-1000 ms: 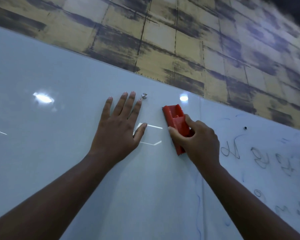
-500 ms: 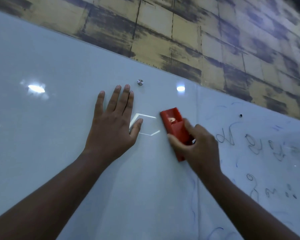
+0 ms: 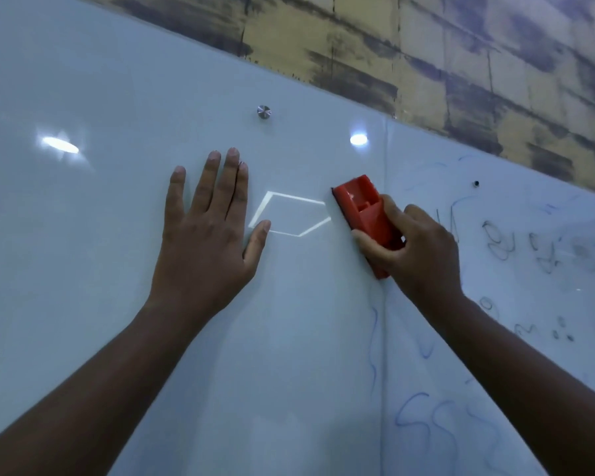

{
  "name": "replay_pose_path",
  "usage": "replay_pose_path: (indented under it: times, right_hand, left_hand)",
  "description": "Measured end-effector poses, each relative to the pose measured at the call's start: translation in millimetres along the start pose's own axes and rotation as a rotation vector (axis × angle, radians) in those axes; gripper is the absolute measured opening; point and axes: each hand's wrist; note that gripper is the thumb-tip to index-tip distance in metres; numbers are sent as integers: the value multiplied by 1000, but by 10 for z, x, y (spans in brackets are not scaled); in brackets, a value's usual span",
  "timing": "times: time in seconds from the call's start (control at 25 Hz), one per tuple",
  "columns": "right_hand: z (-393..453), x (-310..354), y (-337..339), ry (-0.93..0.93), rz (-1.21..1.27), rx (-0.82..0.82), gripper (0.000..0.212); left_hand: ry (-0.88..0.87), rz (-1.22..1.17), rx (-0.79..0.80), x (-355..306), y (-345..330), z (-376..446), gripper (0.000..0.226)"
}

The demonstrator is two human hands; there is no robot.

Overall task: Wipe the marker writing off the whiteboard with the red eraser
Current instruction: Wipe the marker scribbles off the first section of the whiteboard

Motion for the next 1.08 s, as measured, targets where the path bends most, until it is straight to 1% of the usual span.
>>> replay_pose_path:
  times: [0.12,0.24,0.36,0.4,0.44,0.6,0.68,0.8,0.96,1.04,1.08]
  right_hand:
    - [-423,198,-48,159,23,22,68]
    - [-1052,357,-55,374,88,106,63]
    - [-1165,254,-33,533,32,132,58]
    - [-1104,173,-33,540,6,123,58]
    - [-1014,96,-25,505,-9,114,59]
    - [-693,-68,64,189,4,72,67]
    - [-710,-34,67,136,-9,59,67]
    - [-1109,72,56,184,33,104,67]
    - [-1928,260,38,404,45,180,57]
    - [-1949,247,34,507,30,193,57]
    - [-1874,195,28,520,19,190,58]
  left_hand:
    - [7,-15,-3,-50,11,-110,73]
    - [1,-30,-3,-78,26,-202,73]
    - [-12,-31,11,-89,52,-273,72]
    - [-15,-35,15,-94,60,-302,72]
    - [-16,-41,19,-104,69,-332,71]
    - [-16,-68,32,-139,103,-473,71]
    - [-13,-81,40,-155,129,-541,70]
    - [-3,-100,70,-194,169,-683,70]
    - [-13,-122,109,-235,217,-893,69]
    - [-12,-128,124,-259,250,-1002,68]
    - [-12,-132,134,-277,272,-1053,68]
Point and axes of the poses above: each hand's wrist, its own z-axis towards the middle knuckle, its own y-axis out of the back of the hand, x = y × z, and after that the axes turned 3 degrees about z, right-handed
